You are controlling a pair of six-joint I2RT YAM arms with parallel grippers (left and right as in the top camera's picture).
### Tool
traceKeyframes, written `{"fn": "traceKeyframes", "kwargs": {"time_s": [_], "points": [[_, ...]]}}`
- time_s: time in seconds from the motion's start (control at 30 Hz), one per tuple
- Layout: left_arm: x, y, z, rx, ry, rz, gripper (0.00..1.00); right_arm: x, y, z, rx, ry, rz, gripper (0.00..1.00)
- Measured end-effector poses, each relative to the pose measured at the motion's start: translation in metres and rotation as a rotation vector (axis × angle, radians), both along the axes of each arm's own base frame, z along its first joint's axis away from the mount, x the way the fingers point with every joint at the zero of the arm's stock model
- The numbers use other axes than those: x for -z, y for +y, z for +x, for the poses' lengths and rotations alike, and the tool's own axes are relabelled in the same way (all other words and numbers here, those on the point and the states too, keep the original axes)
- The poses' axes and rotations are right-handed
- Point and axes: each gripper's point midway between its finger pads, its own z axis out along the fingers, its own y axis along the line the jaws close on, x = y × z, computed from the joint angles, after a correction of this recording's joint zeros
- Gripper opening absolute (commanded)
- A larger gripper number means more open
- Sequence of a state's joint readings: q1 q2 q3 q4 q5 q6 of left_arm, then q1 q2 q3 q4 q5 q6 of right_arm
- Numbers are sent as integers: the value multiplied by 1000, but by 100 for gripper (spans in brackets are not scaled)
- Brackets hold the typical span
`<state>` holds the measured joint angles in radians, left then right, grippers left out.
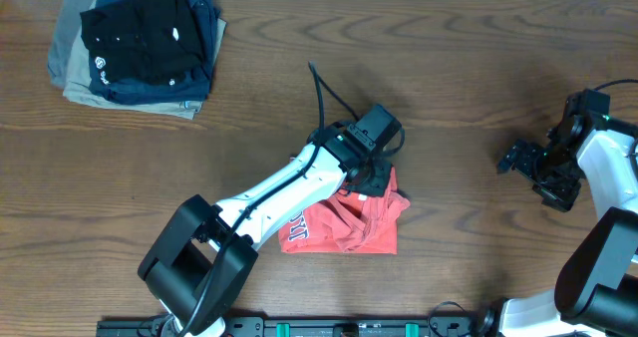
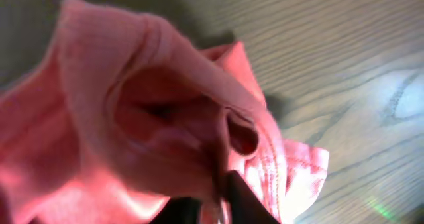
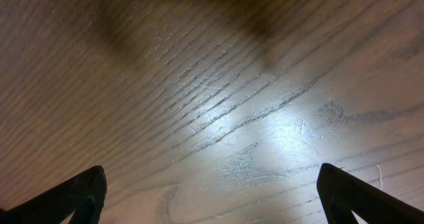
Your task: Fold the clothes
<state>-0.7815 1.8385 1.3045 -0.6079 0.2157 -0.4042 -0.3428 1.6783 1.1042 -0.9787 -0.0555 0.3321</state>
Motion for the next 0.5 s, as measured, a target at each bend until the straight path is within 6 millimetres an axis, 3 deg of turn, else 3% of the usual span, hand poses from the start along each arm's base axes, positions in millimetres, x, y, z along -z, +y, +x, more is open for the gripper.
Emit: {"fn": "traceKeyframes", "kwargs": {"time_s": [0.23,0.5], "points": [[-2,-7,1,10,-15,-24,6,0,0,0,0,0,0,99],[-8,-30,-5,58,-53,-68,6,0,0,0,0,0,0,99]]}}
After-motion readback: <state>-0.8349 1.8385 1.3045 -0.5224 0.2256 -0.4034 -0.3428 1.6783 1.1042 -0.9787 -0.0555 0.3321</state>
